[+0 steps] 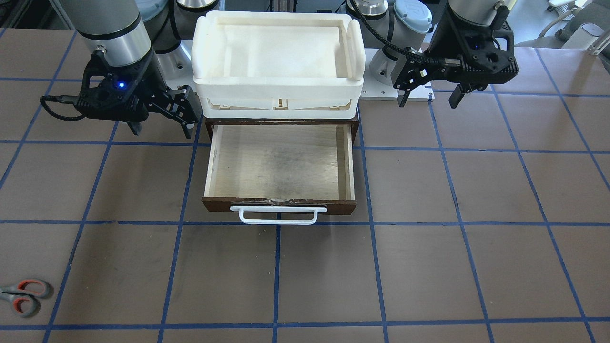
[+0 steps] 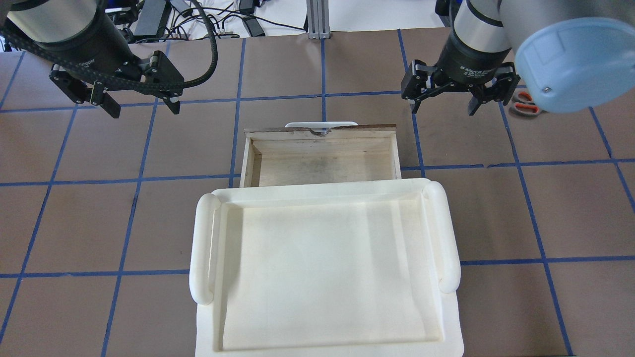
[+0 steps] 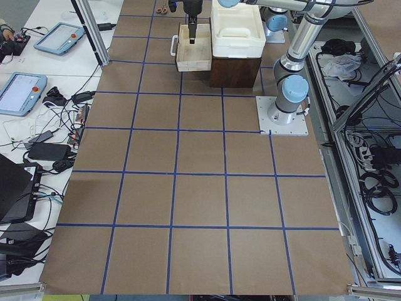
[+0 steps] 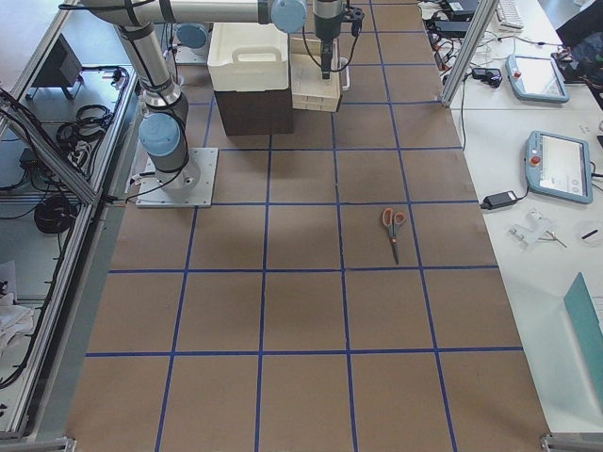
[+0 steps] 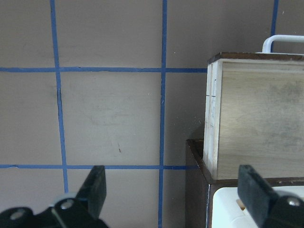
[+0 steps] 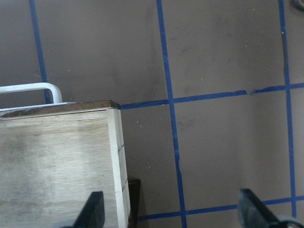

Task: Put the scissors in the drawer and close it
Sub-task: 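Move the right gripper out over the grey-and-orange scissors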

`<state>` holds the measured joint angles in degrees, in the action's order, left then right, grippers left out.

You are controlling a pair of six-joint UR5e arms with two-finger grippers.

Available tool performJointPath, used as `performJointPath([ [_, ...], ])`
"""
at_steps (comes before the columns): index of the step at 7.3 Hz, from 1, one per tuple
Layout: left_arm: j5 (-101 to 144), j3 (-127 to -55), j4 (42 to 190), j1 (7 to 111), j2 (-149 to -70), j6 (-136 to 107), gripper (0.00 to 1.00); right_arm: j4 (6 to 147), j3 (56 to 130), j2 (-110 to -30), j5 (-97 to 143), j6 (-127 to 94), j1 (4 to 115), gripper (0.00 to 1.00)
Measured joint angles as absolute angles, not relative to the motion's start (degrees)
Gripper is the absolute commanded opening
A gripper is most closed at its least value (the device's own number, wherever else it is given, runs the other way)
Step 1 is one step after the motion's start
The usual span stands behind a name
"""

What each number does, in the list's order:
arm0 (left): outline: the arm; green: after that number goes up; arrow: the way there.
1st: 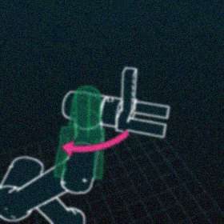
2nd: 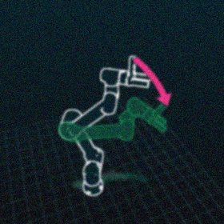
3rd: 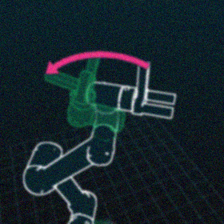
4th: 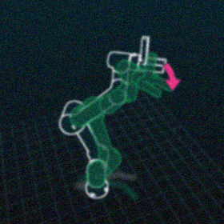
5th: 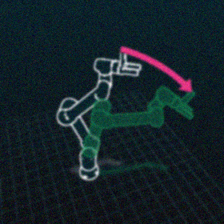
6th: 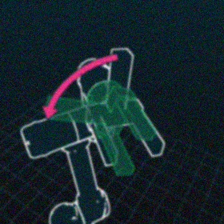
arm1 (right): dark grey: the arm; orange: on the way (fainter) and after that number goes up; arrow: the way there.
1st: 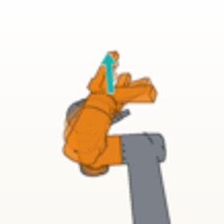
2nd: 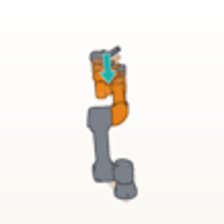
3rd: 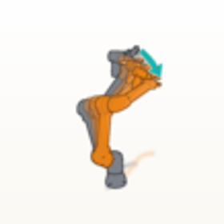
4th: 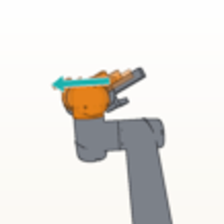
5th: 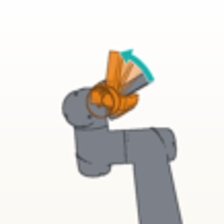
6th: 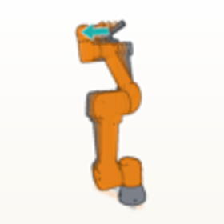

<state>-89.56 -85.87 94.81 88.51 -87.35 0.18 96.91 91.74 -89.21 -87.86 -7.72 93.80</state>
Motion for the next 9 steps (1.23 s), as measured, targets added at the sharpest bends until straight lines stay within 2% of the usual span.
performJointPath([
  [3, -89.56, -85.87, 94.87, 88.5, -87.34, 0.2, 1.0, 99.86, 91.65, -88.71, -85.9, -1.31, 92.27, 1.0],
  [9, -89.56, -85.87, 94.88, 88.5, -87.38, 0.2, 1.0, 105.74, 91.45, -81.28, -85.64, 51.79, 76.64, 1.0],
])
